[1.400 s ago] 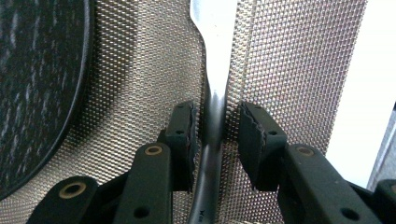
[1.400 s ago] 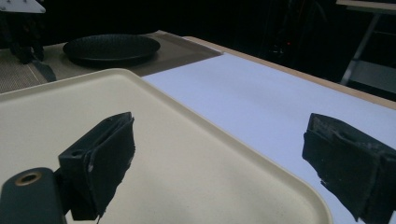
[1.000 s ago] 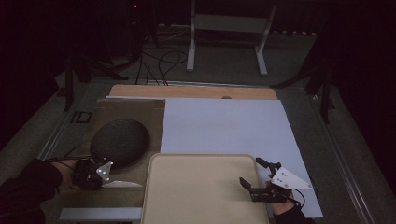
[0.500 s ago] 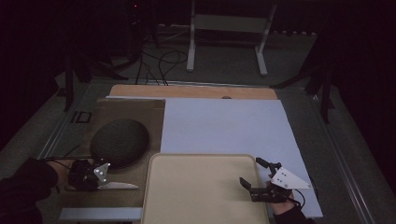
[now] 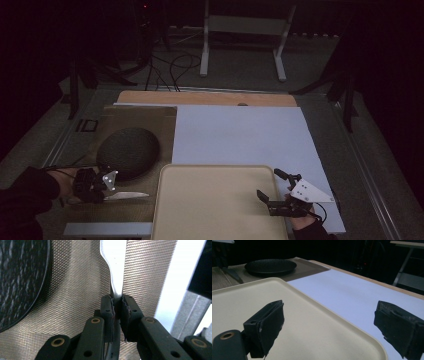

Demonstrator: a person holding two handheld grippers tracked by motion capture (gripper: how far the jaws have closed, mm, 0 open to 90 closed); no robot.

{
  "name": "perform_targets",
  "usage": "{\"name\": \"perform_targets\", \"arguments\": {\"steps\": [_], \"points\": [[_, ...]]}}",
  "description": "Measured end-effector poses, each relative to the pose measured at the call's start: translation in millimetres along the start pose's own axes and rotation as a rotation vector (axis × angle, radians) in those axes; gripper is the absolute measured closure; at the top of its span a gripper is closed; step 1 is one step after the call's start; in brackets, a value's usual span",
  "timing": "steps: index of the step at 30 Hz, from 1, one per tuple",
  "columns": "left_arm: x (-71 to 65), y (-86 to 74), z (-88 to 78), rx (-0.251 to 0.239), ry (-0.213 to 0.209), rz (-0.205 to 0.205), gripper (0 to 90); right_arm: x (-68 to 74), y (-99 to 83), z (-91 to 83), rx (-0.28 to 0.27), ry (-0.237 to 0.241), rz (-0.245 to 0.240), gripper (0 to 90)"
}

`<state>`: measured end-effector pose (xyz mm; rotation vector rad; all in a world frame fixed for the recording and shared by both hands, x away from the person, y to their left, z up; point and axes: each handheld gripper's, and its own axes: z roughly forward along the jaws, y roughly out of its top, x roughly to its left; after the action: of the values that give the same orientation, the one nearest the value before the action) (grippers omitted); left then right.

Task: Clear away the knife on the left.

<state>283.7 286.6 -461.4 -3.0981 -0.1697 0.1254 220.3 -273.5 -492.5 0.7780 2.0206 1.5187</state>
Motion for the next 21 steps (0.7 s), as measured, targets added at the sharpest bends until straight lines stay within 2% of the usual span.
{"name": "perform_targets", "arguments": {"steps": [1,4,5,6,7,9,10,12,16,18,21], "points": [[1.1,1.8,-2.4,0.0,-0.004,-0.02,81.1,-0.1,0.0,0.1,0.001,-0.001,0.0,8.9],[0.5,4.4,-6.9,-0.003,0.004,-0.013,81.1,-0.2,-0.1,0.1,0.0,-0.001,0.0,8.9],[0.8,6.6,-10.7,-0.007,-0.011,-0.02,81.1,-0.3,-0.1,0.0,0.001,-0.001,0.0,8.9],[0.5,7.6,-12.1,-0.013,-0.006,-0.027,81.1,-0.1,0.1,-0.2,0.0,0.0,0.001,8.9],[1.5,9.2,-14.4,-0.017,-0.017,-0.061,81.1,-0.1,0.1,-0.2,0.0,0.0,0.001,8.9],[0.9,12.3,-18.1,-0.033,-0.022,-0.087,81.2,-0.2,0.1,-0.4,-0.001,-0.001,0.002,8.9],[1.1,14.2,-19.8,-0.035,-0.039,-0.109,81.2,-0.4,0.0,-0.4,-0.001,-0.001,0.002,8.9],[0.7,18.2,-22.9,-0.046,-0.036,-0.14,81.1,-0.5,0.0,-0.4,-0.001,-0.002,0.002,8.9],[-1.2,27.0,-28.6,-0.054,-0.034,-0.163,81.1,0.0,-0.1,0.5,0.001,0.001,0.0,8.9],[-1.8,32.1,-30.2,-0.06,-0.038,-0.19,81.1,0.0,0.0,0.6,0.002,0.001,-0.002,8.9],[-4.4,39.6,-32.0,-0.065,-0.037,-0.197,81.1,-0.2,-0.1,0.4,0.001,-0.001,0.001,8.9]]}}
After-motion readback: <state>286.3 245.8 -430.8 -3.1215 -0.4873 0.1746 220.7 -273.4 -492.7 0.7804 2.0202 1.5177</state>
